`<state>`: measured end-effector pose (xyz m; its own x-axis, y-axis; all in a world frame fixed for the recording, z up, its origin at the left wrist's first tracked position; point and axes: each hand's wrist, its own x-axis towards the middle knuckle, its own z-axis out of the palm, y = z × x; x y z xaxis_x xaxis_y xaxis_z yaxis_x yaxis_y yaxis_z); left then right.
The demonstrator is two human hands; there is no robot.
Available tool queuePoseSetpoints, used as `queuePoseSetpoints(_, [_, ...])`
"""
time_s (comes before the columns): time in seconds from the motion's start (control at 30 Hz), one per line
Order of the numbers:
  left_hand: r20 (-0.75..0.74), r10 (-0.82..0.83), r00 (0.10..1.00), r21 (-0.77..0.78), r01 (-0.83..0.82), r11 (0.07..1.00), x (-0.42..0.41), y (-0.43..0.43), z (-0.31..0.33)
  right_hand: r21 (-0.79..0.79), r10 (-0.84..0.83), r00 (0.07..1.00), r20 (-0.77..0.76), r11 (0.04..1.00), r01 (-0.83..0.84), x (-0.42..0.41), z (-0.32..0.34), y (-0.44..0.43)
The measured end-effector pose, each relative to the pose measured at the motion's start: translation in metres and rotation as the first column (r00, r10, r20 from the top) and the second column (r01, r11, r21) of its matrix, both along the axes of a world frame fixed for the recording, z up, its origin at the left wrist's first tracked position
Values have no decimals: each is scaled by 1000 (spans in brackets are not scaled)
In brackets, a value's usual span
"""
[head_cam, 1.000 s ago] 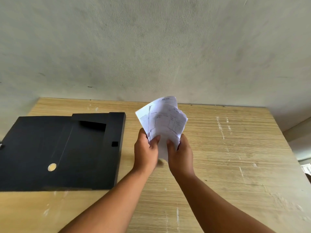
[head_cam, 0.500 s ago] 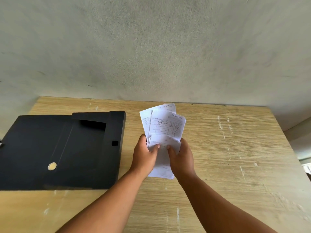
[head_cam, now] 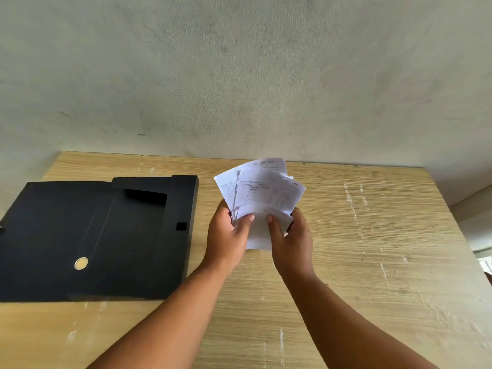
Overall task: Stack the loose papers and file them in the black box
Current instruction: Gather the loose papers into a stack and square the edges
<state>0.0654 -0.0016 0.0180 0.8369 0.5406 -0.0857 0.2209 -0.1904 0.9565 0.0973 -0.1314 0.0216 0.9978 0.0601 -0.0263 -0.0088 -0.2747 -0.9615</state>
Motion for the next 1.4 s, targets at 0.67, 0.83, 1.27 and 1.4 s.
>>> queuePoseSetpoints(0.67, [-3,-68,998,-126,67,990,-8,11,-10,-85,111,983,-149,989,-124,-3,-22,-9])
queuePoseSetpoints(0.83, [60,-119,991,-113,126,986,-8,12,-6,-69,103,987,-126,991,-112,-6,-18,-6])
queuePoseSetpoints(1.27, [10,106,994,-230,-101,968,6,-4,13,195,-264,908,-325,921,338,-7,9,35])
queuePoseSetpoints(1.4, [-12,52,999,-264,-53,963,5,4,4,179,-276,892,-357,917,355,-7,6,39])
